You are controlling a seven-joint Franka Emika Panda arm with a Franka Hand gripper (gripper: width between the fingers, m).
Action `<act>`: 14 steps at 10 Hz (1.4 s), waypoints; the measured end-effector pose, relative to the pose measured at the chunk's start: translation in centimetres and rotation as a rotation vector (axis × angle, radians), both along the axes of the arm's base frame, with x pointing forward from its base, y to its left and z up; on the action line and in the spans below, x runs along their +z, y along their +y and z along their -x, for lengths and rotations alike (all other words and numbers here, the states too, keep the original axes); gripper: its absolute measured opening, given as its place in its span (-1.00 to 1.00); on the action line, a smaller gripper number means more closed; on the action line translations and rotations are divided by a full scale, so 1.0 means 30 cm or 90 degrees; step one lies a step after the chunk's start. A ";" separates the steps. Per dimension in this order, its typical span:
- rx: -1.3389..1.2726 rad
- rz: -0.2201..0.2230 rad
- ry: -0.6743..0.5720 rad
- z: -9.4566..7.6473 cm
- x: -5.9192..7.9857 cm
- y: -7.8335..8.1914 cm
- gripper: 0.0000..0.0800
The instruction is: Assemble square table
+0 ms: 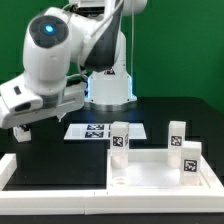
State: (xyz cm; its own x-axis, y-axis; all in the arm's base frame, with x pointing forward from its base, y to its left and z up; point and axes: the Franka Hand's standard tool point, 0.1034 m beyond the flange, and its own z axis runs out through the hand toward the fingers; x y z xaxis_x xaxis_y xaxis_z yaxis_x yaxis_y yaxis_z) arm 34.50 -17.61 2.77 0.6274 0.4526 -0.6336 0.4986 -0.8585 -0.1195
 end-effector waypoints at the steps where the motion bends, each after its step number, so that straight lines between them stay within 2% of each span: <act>1: 0.000 0.003 0.010 0.001 -0.004 0.003 0.62; 3: 0.002 0.000 0.011 0.005 -0.003 -0.007 0.62; 4: 0.003 -0.006 0.014 0.016 0.007 -0.049 0.62; 6: 0.011 0.006 0.017 0.025 0.028 -0.106 0.62; 7: 0.024 0.016 -0.001 0.022 0.021 -0.138 0.62; 8: 0.020 0.030 -0.011 0.046 -0.010 -0.161 0.62; 9: 0.013 0.047 -0.010 0.072 -0.046 -0.172 0.62; 10: 0.008 0.051 0.002 0.082 -0.055 -0.184 0.62; 13: 0.010 0.051 0.001 0.078 -0.056 -0.183 0.62; 14: -0.008 0.073 0.006 0.080 -0.057 -0.185 0.62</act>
Offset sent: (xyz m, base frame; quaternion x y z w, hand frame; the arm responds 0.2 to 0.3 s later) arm -0.0041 -0.0422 0.0110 -0.0108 -0.0353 -0.0298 0.9989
